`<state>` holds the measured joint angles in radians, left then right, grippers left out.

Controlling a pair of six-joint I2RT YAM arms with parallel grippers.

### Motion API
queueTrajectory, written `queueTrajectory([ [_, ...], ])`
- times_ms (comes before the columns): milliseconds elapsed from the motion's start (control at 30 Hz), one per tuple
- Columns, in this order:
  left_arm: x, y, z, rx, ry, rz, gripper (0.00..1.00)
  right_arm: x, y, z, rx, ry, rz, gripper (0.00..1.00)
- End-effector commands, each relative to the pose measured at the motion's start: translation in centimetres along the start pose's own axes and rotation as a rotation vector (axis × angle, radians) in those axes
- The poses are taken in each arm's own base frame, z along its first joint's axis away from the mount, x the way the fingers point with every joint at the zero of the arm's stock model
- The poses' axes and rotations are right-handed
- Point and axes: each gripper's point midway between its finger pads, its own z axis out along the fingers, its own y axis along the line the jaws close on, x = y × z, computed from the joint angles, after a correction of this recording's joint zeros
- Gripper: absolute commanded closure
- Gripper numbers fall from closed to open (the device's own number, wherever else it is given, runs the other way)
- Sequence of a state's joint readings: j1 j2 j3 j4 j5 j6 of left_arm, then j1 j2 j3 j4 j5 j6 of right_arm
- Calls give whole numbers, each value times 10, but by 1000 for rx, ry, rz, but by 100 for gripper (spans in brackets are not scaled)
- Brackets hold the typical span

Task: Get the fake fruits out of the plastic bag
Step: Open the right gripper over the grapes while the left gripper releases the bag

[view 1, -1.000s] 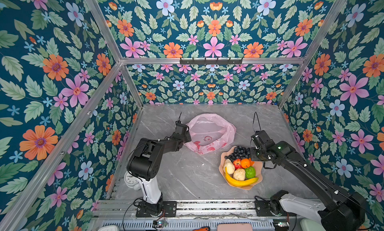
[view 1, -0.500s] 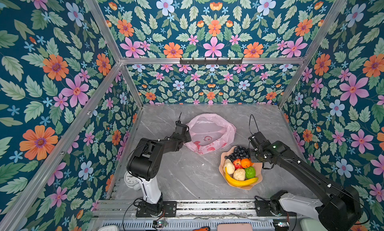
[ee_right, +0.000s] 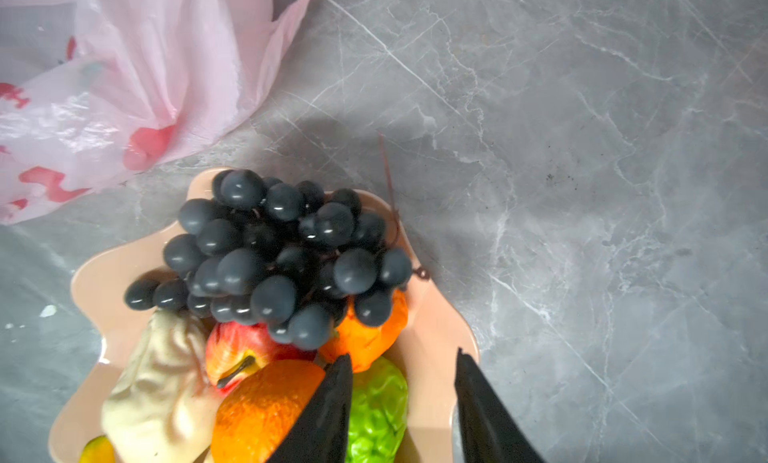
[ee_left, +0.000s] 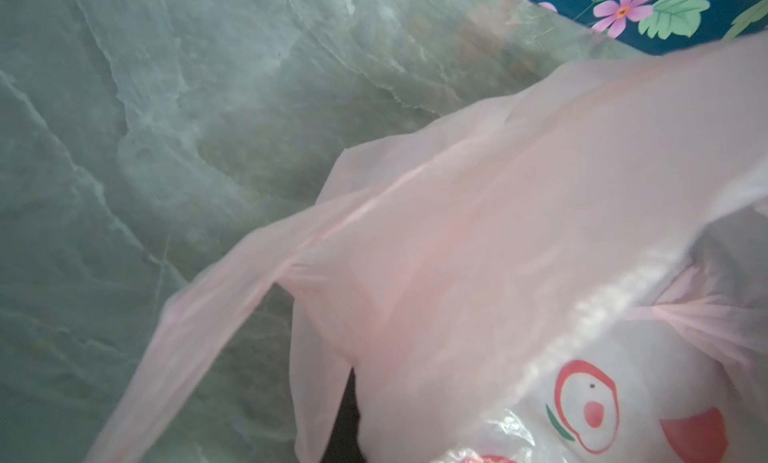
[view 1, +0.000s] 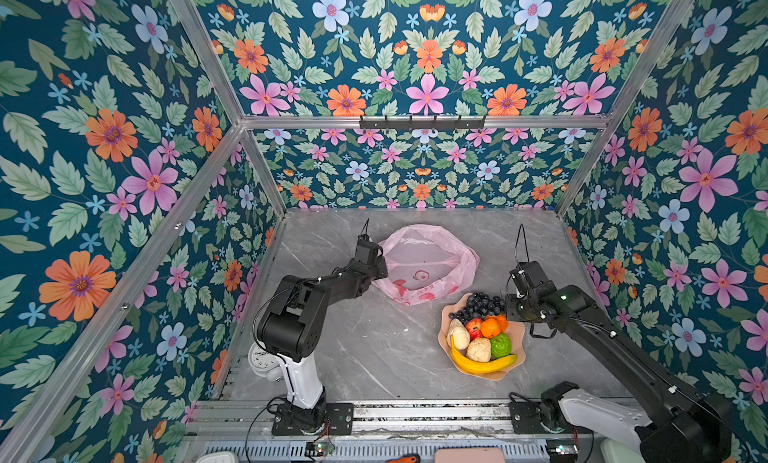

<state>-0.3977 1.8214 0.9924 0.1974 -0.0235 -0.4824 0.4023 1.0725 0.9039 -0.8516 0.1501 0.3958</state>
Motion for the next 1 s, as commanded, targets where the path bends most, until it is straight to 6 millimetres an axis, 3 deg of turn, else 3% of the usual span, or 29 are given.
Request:
queueTrajectory([
  [0,-6,-5,1,1,5,18,100,-7,8,-4,-63,-28,5,53],
  [233,-21,-30,26,32,15,24,100,-17,1,-19,-67,-114,35,49],
  [567,-71,-70,66,77,-17,99,100,-18,-4,-27,-117,-224,105,43],
  [967,-118,-80,108,26,-94,22,100,-14,-2,-33,-179,-287,168,35],
])
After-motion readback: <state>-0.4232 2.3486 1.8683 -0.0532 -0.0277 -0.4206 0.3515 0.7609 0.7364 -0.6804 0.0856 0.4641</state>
